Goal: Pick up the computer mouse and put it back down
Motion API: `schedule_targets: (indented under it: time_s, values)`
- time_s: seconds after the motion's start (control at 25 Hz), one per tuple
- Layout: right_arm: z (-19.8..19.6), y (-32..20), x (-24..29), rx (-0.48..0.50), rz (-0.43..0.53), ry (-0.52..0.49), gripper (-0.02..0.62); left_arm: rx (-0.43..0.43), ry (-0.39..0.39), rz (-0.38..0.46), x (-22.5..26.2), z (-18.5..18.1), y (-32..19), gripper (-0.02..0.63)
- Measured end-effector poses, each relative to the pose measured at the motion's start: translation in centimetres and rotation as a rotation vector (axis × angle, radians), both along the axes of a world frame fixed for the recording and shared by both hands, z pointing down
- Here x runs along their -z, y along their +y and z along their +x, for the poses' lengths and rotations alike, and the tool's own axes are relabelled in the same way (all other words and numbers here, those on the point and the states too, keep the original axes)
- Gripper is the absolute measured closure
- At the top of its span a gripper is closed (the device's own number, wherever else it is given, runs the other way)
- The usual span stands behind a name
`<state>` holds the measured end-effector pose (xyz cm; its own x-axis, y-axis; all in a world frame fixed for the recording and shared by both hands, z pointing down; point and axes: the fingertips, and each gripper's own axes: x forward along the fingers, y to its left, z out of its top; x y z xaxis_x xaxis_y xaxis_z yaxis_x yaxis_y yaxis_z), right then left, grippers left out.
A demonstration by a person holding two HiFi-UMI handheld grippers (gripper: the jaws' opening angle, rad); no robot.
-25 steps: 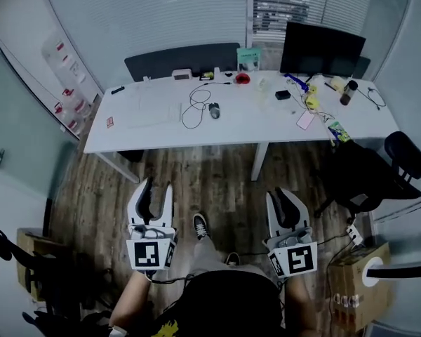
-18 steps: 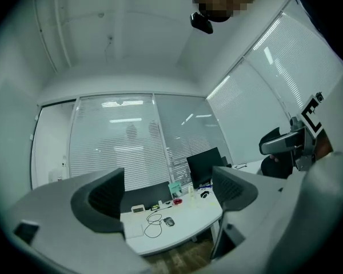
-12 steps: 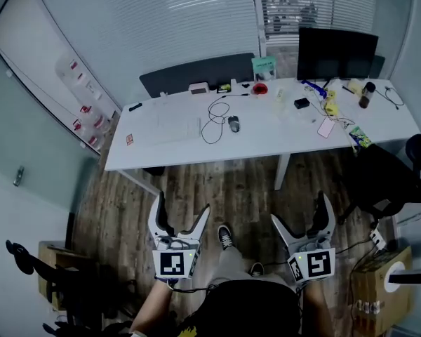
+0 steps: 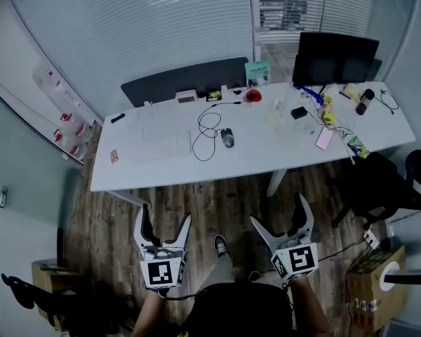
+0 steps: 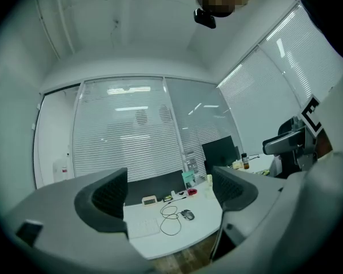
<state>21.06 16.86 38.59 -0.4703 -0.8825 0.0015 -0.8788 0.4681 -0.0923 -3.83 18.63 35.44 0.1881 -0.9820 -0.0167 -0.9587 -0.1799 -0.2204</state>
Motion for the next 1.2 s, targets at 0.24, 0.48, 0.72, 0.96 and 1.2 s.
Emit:
schedule_targets:
  time_s: [0.24,0.48,0.72,0.96,1.2]
  values:
    - [-9.4,-8.2,0.7,0.018,-0.017,0.062,0.044,0.002,0.074,0.016,-0.2,-7.8,-8.7,0.140]
    - [-17.8,-14.6,-3.0,-0.028,-0.078,0.151,0.061,-0.058,0.161,0.003,-2.8,-12.2,-16.3,0.153]
    - [-20.6,-20.7,-7.5,-0.099,-0.169,0.158,0.069,-0.091,0.133,-0.074,-9.3,-15.8,-23.7,0.202]
    - [-19.1,-24.6,-14.2,-0.143,-0.311,0.223,0.090,-0.083,0.168,-0.131,-13.9,-16.6,-28.1,0.202]
    - [-17.4,-34.6,-17.8,-0.189,-0.322,0.247,0.127,0.027,0.222,-0.268,-17.0,-18.2,-35.3,0.202]
